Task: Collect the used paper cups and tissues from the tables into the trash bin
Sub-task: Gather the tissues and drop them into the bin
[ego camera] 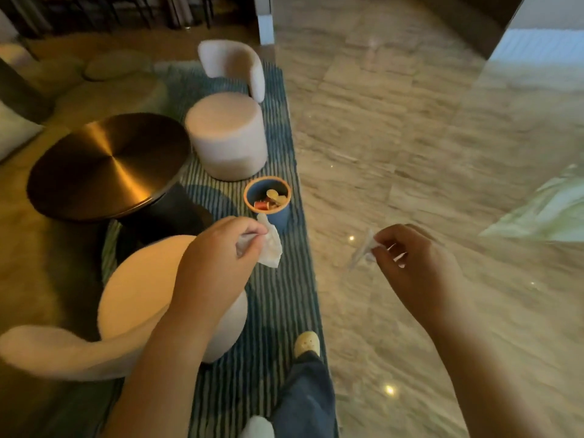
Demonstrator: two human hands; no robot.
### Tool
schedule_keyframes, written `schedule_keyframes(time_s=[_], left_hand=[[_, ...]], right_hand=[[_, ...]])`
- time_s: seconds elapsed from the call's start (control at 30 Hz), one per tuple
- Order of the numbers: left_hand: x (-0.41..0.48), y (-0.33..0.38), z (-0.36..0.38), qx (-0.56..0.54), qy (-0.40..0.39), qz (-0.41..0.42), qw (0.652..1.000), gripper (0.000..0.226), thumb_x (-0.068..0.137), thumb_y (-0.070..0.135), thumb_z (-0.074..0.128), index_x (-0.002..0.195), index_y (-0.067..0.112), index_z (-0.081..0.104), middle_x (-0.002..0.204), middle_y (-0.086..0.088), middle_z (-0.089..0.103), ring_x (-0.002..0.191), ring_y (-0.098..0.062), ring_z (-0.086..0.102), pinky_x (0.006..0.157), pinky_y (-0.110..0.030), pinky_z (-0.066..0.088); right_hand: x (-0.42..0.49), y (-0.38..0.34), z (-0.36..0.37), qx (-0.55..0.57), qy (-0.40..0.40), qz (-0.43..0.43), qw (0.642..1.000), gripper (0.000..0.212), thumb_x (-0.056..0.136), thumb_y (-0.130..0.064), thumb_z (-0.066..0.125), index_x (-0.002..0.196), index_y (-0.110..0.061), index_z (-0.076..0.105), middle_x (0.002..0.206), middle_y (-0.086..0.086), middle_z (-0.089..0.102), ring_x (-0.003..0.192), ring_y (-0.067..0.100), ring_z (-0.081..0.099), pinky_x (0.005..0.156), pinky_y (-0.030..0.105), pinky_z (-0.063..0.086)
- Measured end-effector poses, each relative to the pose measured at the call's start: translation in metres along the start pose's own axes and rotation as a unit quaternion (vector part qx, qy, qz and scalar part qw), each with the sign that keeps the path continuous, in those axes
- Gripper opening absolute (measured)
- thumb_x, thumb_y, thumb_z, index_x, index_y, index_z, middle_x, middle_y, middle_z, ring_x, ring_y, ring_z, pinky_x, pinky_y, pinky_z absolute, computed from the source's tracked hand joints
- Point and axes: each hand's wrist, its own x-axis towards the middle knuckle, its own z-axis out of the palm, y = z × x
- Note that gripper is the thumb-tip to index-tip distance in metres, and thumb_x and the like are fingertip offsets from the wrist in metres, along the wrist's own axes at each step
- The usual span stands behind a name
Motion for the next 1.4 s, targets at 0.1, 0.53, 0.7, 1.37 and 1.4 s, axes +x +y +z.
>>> schedule_keyframes(time_s=[0.1, 0.53, 0.7, 1.37, 1.4], left_hand=[[0.065, -0.004, 0.024, -0.023, -0.007, -0.005, 1.0, 0.011, 0.089, 0.023, 0.059, 0.097, 0.028, 0.065, 0.094, 0.017, 0.061, 0.09, 0.0, 0.055, 0.072, -0.013, 0.043], [0.336, 0.006, 0.099, 0.005, 0.006, 0.005, 1.0, 0.009, 0.088, 0.025, 0.059, 0.094, 0.029, 0.065, 0.091, 0.02, 0.06, 0.086, 0.003, 0.051, 0.07, -0.011, 0.04], [0.42, -0.001, 0.138, 0.044, 0.054, -0.041, 0.997, 0.009, 0.088, 0.025, 0.059, 0.095, 0.028, 0.065, 0.093, 0.019, 0.06, 0.087, 0.0, 0.053, 0.071, -0.015, 0.042], [0.612, -0.098, 0.17, 0.085, 0.218, -0.376, 0.896, 0.011, 0.09, 0.022, 0.059, 0.098, 0.024, 0.065, 0.099, 0.011, 0.063, 0.091, -0.005, 0.055, 0.076, -0.025, 0.042], [0.623, -0.104, 0.169, 0.083, 0.23, -0.383, 0.891, 0.01, 0.09, 0.022, 0.059, 0.097, 0.024, 0.065, 0.099, 0.011, 0.063, 0.092, -0.006, 0.056, 0.077, -0.027, 0.044]], right_hand=[[0.066, 0.014, 0.003, -0.033, -0.017, -0.008, 0.999, 0.011, 0.084, -0.017, 0.067, 0.087, -0.027, 0.064, 0.079, -0.015, 0.058, 0.072, -0.001, 0.056, 0.059, 0.009, 0.04], [0.336, 0.085, 0.001, 0.0, -0.031, -0.03, 0.999, 0.012, 0.084, -0.015, 0.067, 0.09, -0.025, 0.064, 0.08, -0.017, 0.057, 0.075, -0.002, 0.056, 0.061, 0.012, 0.044], [0.457, 0.13, 0.012, -0.002, -0.077, -0.072, 0.994, 0.01, 0.086, -0.017, 0.065, 0.094, -0.023, 0.065, 0.083, -0.016, 0.058, 0.073, -0.002, 0.056, 0.06, 0.01, 0.041], [0.823, 0.07, 0.171, -0.007, -0.324, -0.334, 0.885, 0.009, 0.089, -0.026, 0.06, 0.096, -0.025, 0.063, 0.089, -0.01, 0.058, 0.078, 0.006, 0.053, 0.066, 0.023, 0.045], [0.835, 0.062, 0.178, -0.008, -0.33, -0.35, 0.877, 0.008, 0.088, -0.025, 0.06, 0.095, -0.025, 0.063, 0.087, -0.009, 0.058, 0.077, 0.006, 0.053, 0.066, 0.024, 0.045]])
